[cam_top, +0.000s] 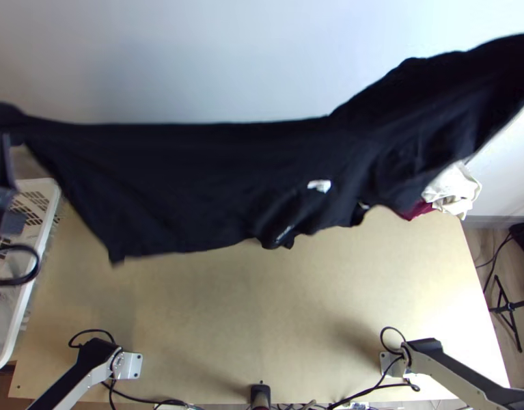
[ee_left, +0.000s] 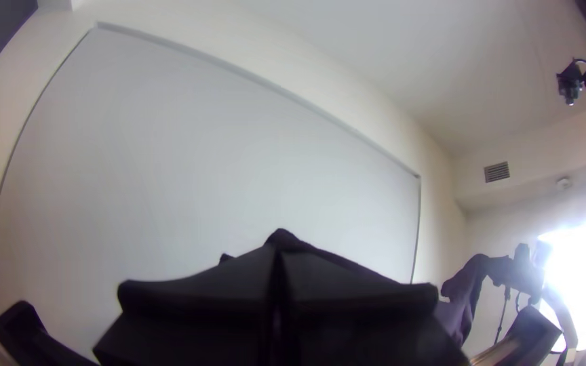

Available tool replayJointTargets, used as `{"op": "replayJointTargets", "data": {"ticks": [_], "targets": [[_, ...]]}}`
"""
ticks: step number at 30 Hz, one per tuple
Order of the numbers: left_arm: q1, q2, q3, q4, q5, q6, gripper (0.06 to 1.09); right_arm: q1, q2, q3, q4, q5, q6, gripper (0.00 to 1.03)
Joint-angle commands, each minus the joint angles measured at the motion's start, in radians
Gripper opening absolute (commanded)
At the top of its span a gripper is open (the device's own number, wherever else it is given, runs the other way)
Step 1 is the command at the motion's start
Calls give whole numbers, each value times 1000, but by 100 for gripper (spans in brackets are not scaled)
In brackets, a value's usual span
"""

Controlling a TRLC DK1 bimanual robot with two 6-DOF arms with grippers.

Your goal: Fold the t-shirt

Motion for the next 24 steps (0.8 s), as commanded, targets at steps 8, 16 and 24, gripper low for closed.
{"op": "replayJointTargets", "data": {"ticks": [8,16,24], "targets": [[63,-138,97,-104,-3,9,10,30,-102,227,-117,-18,-37,3],[113,-204,145,-136,-2,9,10,21,-121,319,-117,-12,-32,3],[156,-215,214,-176,3,-1,10,-4,-139,345,-104,-12,-34,3]]}}
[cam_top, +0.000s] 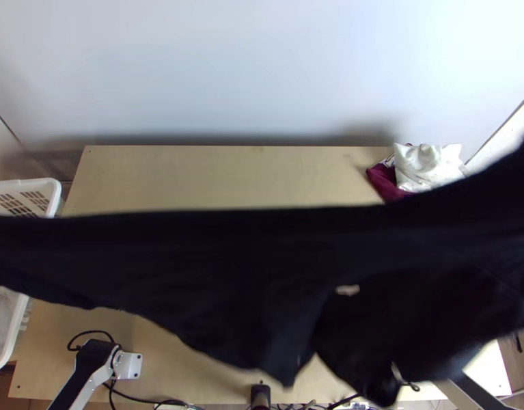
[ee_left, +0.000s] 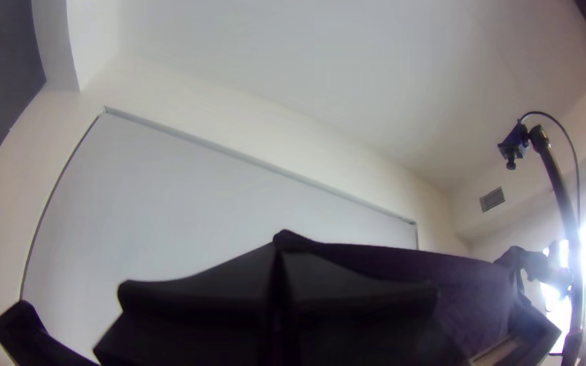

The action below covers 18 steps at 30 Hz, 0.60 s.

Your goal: Fold the t-shirt

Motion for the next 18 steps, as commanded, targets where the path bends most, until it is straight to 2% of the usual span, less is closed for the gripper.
{"op": "replayJointTargets", "data": {"ticks": [1,8,12,18], "targets": [[39,-17,51,-24,1,-18,10,-15,-8,37,12,5,-4,3],[42,-31,-81,-27,7,-9,10,-16,12,-47,-10,3,-31,3],[42,-73,-271,35,45,5,10,-16,1,-257,9,3,-105,3],[41,-116,-584,232,90,60,10,-1,-111,-793,336,-1,-176,3]]}}
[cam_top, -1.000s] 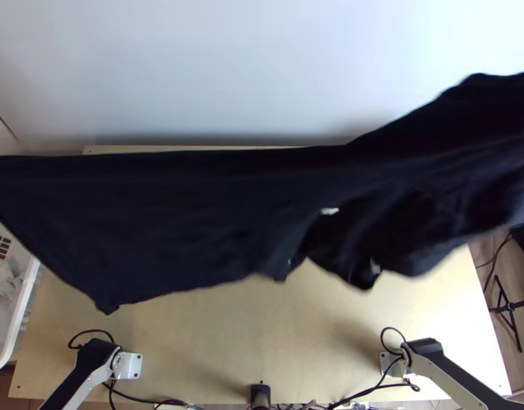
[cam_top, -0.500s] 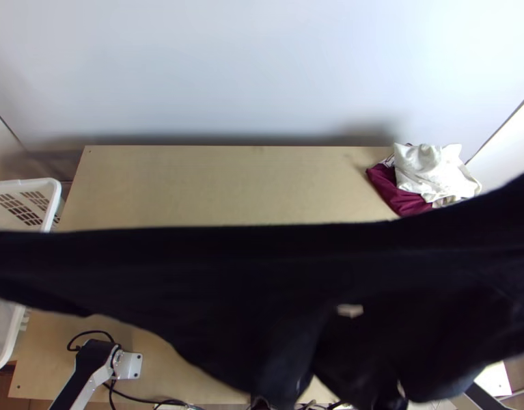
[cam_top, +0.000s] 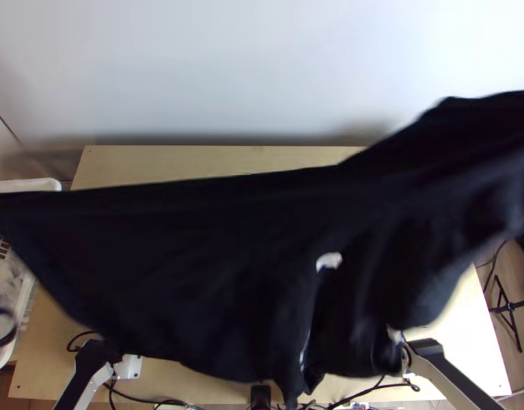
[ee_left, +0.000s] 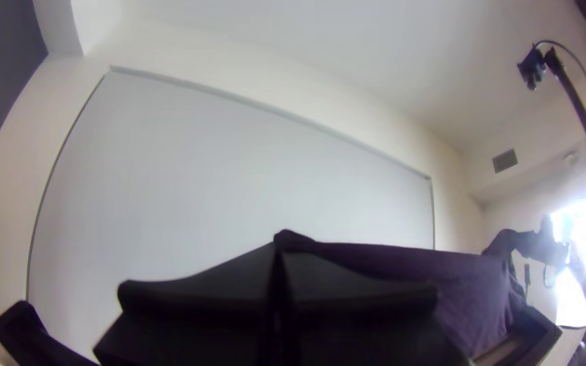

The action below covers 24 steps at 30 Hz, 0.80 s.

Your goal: Fold the t-shirt

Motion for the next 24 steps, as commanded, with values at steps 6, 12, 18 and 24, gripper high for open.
{"op": "replayJointTargets", "data": {"ticks": [6,12,18,24], "targets": [[-7,49,-456,337,46,84,10,12,2,-755,472,-13,-121,3],[25,265,-515,544,26,133,10,-41,271,-775,693,-11,-137,3],[25,511,-469,672,-14,168,10,-47,547,-640,782,-11,-168,3],[65,776,-419,807,-22,209,10,-38,765,-507,807,-10,-205,3]]}}
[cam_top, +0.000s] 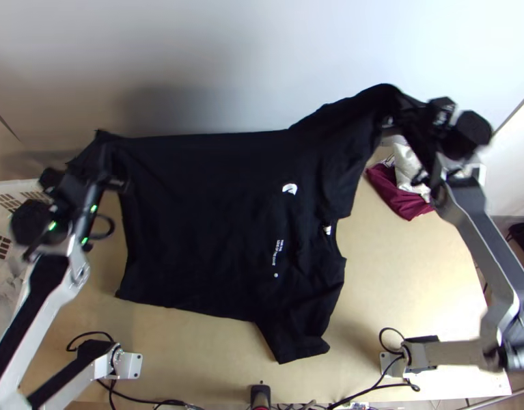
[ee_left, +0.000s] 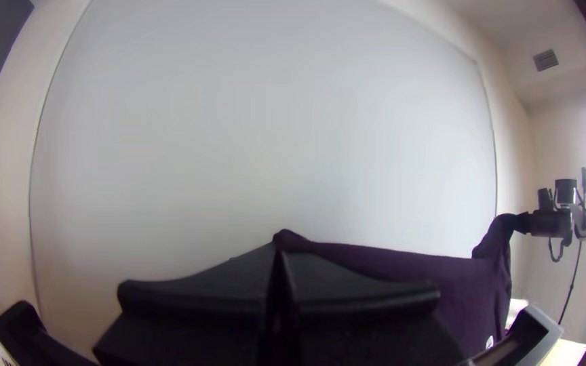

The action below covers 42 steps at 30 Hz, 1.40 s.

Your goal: Fold the t-shirt

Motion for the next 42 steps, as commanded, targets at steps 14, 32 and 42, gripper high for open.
{"op": "replayJointTargets", "data": {"ticks": [14,32,42], "targets": [[90,751,225,210,-14,129,10,25,474,250,55,39,-61,3],[124,1092,464,210,-42,141,10,27,721,376,55,108,-58,3],[109,1047,349,202,-40,207,10,84,673,283,26,113,-76,3]]}}
